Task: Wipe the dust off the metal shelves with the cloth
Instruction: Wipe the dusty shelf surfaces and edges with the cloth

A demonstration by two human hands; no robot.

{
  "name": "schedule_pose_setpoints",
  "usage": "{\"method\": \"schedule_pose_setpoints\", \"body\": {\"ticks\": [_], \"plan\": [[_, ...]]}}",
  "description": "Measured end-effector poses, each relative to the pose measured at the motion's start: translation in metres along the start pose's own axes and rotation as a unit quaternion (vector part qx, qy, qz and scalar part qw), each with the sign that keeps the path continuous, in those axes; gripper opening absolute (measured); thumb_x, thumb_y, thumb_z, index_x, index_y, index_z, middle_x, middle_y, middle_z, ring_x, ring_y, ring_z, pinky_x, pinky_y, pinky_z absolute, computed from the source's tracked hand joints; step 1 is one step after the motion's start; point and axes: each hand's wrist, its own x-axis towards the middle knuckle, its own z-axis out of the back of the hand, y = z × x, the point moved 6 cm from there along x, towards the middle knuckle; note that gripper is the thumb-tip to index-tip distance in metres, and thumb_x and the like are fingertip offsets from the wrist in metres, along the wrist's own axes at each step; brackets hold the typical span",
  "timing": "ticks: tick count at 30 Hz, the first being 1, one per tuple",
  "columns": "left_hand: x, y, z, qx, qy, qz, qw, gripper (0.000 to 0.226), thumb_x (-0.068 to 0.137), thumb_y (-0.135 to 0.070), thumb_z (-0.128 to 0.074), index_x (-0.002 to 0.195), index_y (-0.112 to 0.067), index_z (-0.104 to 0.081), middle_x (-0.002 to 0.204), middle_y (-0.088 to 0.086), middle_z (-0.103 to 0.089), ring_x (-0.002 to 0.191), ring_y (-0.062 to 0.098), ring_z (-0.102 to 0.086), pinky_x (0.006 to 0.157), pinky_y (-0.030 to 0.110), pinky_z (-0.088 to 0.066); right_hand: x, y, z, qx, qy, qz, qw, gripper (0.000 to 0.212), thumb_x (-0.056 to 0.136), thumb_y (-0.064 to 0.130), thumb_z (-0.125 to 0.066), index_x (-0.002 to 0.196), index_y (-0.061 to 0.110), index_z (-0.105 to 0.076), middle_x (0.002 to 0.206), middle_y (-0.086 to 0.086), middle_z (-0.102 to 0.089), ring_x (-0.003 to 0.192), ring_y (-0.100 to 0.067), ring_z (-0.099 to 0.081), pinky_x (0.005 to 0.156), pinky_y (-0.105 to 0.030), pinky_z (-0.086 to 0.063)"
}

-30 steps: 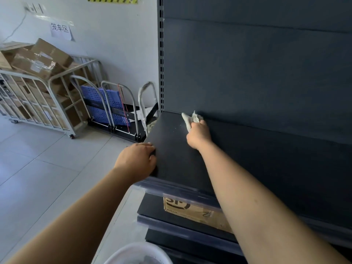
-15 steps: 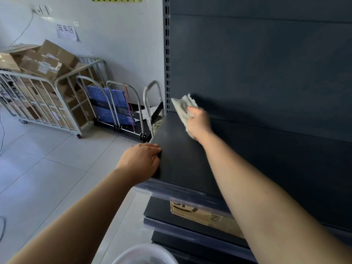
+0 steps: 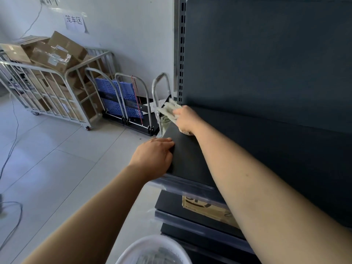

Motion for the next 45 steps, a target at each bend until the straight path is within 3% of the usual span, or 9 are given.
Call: {"method": "schedule_pose_setpoints", "body": {"ticks": [4, 9, 12, 16, 25, 28, 32, 35, 45], "plan": [[-0.007, 0.0, 0.0, -0.006, 0.002, -0.006, 1.0, 0.044, 0.088, -0.024, -0.041, 0.129, -0.021, -0.056, 0.141, -0.002, -0.051, 0.126, 0.022, -0.048, 0.1, 0.034, -0.042, -0.02, 0.005, 0.004, 0.208, -0.011, -0.028, 0.978, 0.052, 0.087, -0.008, -0.035, 0.132, 0.011, -0.055, 0.139, -0.008, -0.052, 0.102, -0.017, -0.058, 0.052, -0.002, -0.038], [-0.019, 0.006, 0.012, -0.069, -0.044, 0.037, 0.996, 0.033, 0.082, -0.023, -0.05, 0.111, -0.011, -0.061, 0.116, 0.005, -0.062, 0.099, 0.027, -0.059, 0.079, 0.038, -0.053, -0.067, -0.068, 0.062, 0.15, -0.206, -0.094, 0.962, 0.038, 0.091, 0.006, -0.045, 0.127, 0.009, -0.057, 0.141, -0.007, -0.049, 0.127, -0.024, -0.047, 0.094, -0.021, -0.038], [-0.033, 0.014, 0.009, -0.08, -0.017, 0.061, 0.995, 0.023, 0.082, -0.029, -0.049, 0.093, -0.015, -0.063, 0.09, 0.005, -0.065, 0.078, 0.026, -0.06, 0.067, 0.035, -0.051, -0.096, -0.106, 0.056, -0.058, -0.169, -0.157, 0.971, 0.054, 0.087, 0.002, -0.046, 0.14, 0.012, -0.039, 0.154, -0.005, -0.027, 0.131, -0.03, -0.036, 0.103, -0.031, -0.036], [-0.05, 0.018, 0.009, -0.096, -0.026, 0.075, 0.992, 0.026, 0.088, -0.034, -0.045, 0.078, -0.015, -0.06, 0.067, 0.005, -0.062, 0.062, 0.025, -0.057, 0.054, 0.031, -0.045, -0.096, -0.076, 0.025, -0.069, -0.136, -0.13, 0.98, 0.055, 0.084, 0.002, -0.043, 0.139, 0.008, -0.042, 0.153, -0.013, -0.027, 0.134, -0.032, -0.032, 0.111, -0.032, -0.028], [-0.068, 0.02, 0.012, -0.095, -0.043, 0.063, 0.993, 0.036, 0.095, -0.04, -0.038, 0.082, -0.013, -0.058, 0.078, 0.005, -0.064, 0.074, 0.026, -0.058, 0.061, 0.035, -0.047, -0.082, 0.04, -0.029, 0.103, 0.01, -0.026, 0.994, 0.05, 0.088, -0.003, -0.04, 0.135, 0.011, -0.051, 0.143, -0.012, -0.046, 0.108, -0.022, -0.057, 0.078, -0.012, -0.041], [-0.07, 0.019, 0.013, -0.107, -0.034, 0.065, 0.992, 0.039, 0.095, -0.043, -0.039, 0.091, -0.013, -0.064, 0.084, 0.004, -0.068, 0.08, 0.026, -0.062, 0.069, 0.039, -0.053, -0.096, 0.034, -0.016, 0.18, -0.049, -0.038, 0.982, 0.049, 0.09, -0.003, -0.041, 0.134, 0.013, -0.052, 0.14, -0.009, -0.051, 0.103, -0.017, -0.056, 0.068, -0.005, -0.041], [-0.073, 0.025, 0.013, -0.118, -0.021, 0.077, 0.99, 0.042, 0.092, -0.045, -0.045, 0.072, -0.012, -0.06, 0.061, 0.003, -0.059, 0.06, 0.023, -0.056, 0.051, 0.029, -0.041, -0.128, -0.026, 0.04, 0.062, -0.177, -0.077, 0.979, 0.044, 0.084, -0.007, -0.046, 0.125, 0.001, -0.056, 0.14, -0.023, -0.046, 0.13, -0.033, -0.043, 0.098, -0.022, -0.035], [-0.075, 0.026, 0.011, -0.117, -0.008, 0.072, 0.991, 0.035, 0.092, -0.041, -0.05, 0.074, -0.013, -0.061, 0.061, 0.001, -0.058, 0.059, 0.019, -0.055, 0.051, 0.027, -0.037, -0.166, -0.08, 0.049, -0.022, -0.178, -0.232, 0.956, 0.056, 0.091, 0.005, -0.042, 0.145, 0.015, -0.032, 0.153, -0.014, -0.027, 0.138, -0.029, -0.03, 0.105, -0.031, -0.034], [-0.084, 0.028, 0.014, -0.102, 0.02, 0.028, 0.994, 0.023, 0.092, -0.027, -0.047, 0.081, -0.013, -0.061, 0.066, 0.002, -0.058, 0.066, 0.024, -0.056, 0.056, 0.03, -0.041, -0.136, 0.034, -0.027, 0.048, -0.022, -0.09, 0.995, 0.057, 0.091, 0.005, -0.041, 0.146, 0.012, -0.031, 0.157, -0.009, -0.018, 0.139, -0.029, -0.028, 0.113, -0.029, -0.028]]}}
